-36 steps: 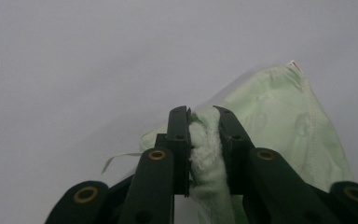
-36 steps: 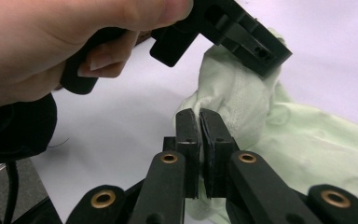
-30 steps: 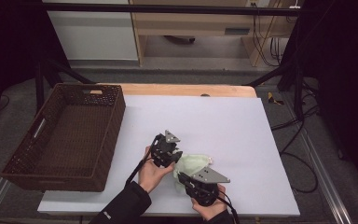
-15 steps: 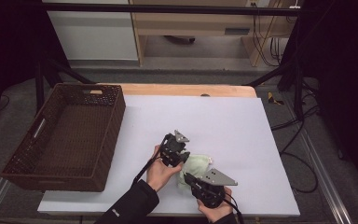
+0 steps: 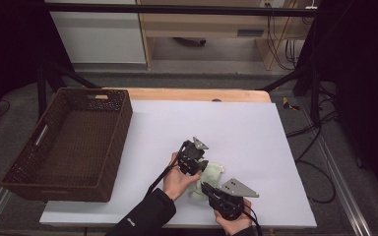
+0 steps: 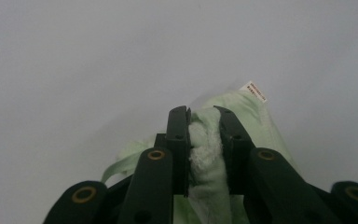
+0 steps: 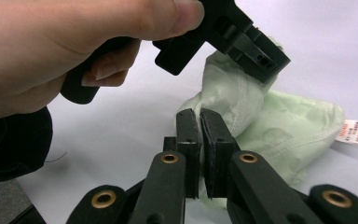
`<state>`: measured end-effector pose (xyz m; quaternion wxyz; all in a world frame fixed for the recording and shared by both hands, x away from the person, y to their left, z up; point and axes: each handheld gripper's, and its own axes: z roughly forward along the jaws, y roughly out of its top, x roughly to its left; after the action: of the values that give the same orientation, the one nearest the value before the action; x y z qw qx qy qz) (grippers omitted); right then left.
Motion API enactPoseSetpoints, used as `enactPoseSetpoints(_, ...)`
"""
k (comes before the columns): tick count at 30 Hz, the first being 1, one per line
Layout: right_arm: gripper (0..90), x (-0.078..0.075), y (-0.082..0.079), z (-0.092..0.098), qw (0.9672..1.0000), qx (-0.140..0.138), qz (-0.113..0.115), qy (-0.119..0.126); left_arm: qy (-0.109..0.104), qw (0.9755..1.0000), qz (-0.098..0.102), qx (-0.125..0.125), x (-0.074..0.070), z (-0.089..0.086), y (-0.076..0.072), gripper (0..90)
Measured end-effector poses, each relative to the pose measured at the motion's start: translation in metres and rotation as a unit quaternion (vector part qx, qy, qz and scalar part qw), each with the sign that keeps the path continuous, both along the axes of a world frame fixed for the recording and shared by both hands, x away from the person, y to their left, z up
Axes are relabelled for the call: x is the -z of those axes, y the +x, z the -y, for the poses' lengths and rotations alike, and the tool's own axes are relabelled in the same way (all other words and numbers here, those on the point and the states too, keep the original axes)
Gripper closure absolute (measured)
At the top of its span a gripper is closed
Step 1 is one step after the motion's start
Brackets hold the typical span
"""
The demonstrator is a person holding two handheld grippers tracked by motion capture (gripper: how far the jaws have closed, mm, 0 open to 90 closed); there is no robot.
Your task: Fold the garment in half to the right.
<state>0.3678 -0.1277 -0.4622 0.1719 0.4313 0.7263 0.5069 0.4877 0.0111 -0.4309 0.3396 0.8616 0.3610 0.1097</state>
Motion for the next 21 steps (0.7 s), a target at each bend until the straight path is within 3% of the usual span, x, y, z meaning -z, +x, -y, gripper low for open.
enactPoseSetpoints(9, 86.9, 0.002, 0.0, 0.008, 0.9997, 0.022, -0.01, 0.002, 0.003, 1.0, -0.004, 0.0, 0.006, 0.015, 0.004, 75.3)
enactPoseSetpoints(12, 86.5, 0.004, 0.0, 0.012, 0.9994, 0.032, -0.016, 0.003, -0.008, 0.9999, -0.006, 0.004, 0.009, 0.018, 0.005, 73.7)
enactPoseSetpoints(15, 85.8, 0.007, 0.001, 0.016, 0.9988, 0.042, -0.025, 0.001, -0.036, 0.9993, -0.004, 0.012, 0.012, 0.019, 0.008, 66.9)
enactPoseSetpoints(18, 84.2, 0.009, 0.003, 0.02, 0.9979, 0.057, -0.03, -0.007, -0.079, 0.9968, -0.003, 0.014, 0.013, 0.016, 0.01, 56.0)
enactPoseSetpoints(21, 81.2, 0.01, 0.005, 0.025, 0.9968, 0.07, -0.034, -0.019, -0.097, 0.9951, 0.012, 0.015, 0.009, 0.01, 0.01, 48.1)
